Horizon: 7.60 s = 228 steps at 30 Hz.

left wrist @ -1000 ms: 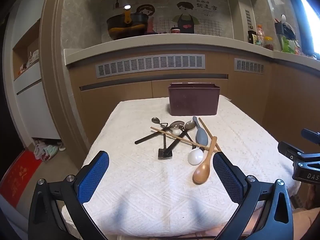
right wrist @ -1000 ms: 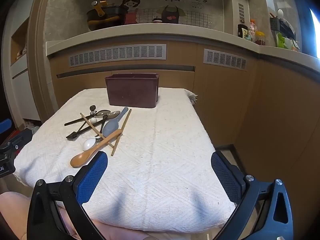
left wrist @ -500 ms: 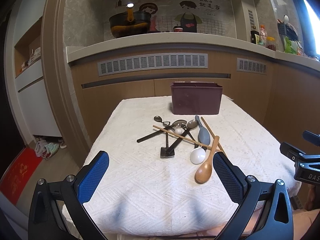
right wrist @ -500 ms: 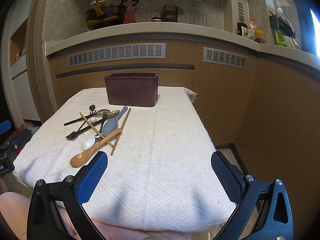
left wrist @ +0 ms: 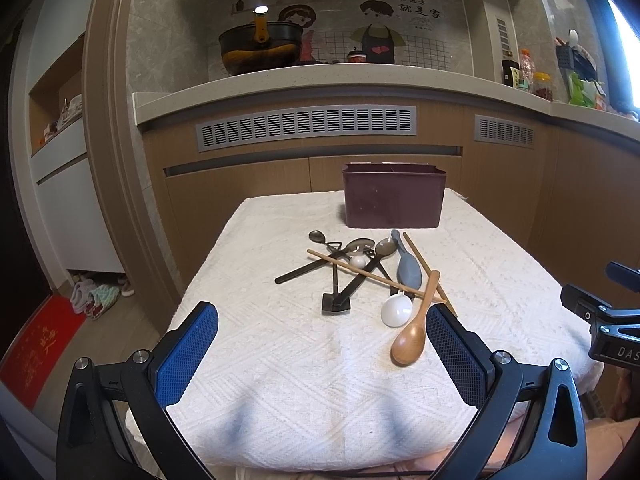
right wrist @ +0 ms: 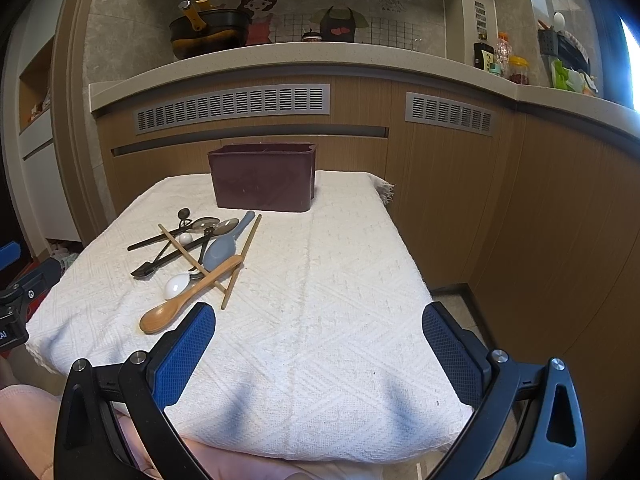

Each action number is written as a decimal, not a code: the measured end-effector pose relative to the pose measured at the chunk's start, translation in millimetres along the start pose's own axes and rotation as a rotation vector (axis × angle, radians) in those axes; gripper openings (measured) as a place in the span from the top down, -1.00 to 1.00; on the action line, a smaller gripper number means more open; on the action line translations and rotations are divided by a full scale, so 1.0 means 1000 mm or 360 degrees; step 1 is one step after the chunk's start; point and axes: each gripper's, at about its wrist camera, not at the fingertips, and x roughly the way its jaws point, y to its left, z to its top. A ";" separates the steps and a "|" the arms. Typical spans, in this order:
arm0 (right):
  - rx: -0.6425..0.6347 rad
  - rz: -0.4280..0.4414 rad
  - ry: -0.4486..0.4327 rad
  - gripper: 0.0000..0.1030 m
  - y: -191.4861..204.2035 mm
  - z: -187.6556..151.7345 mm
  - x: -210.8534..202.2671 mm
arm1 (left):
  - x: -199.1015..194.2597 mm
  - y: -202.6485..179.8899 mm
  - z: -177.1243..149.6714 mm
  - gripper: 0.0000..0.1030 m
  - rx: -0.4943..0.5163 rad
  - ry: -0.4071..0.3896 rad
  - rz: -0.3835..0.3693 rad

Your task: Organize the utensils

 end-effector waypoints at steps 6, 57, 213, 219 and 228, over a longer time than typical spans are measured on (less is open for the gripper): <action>0.0000 0.0002 0.0002 -1.00 0.000 -0.001 0.001 | 0.000 0.000 0.000 -1.00 -0.0002 0.0002 0.0002; -0.0003 0.0214 0.0322 -1.00 -0.006 0.049 0.098 | 0.080 0.025 0.042 -1.00 0.0015 0.0135 0.0000; -0.0160 0.0436 0.0040 -0.01 0.025 0.227 0.251 | 0.325 -0.034 0.231 0.20 -0.0055 0.0308 -0.0681; -0.0154 0.0360 -0.0071 -0.59 0.023 0.211 0.227 | 0.304 -0.012 0.210 -0.05 -0.0112 0.0335 -0.0577; -0.0417 0.0316 0.0014 -0.99 0.051 0.160 0.191 | 0.259 0.044 0.146 -0.17 -0.0185 0.0465 -0.0394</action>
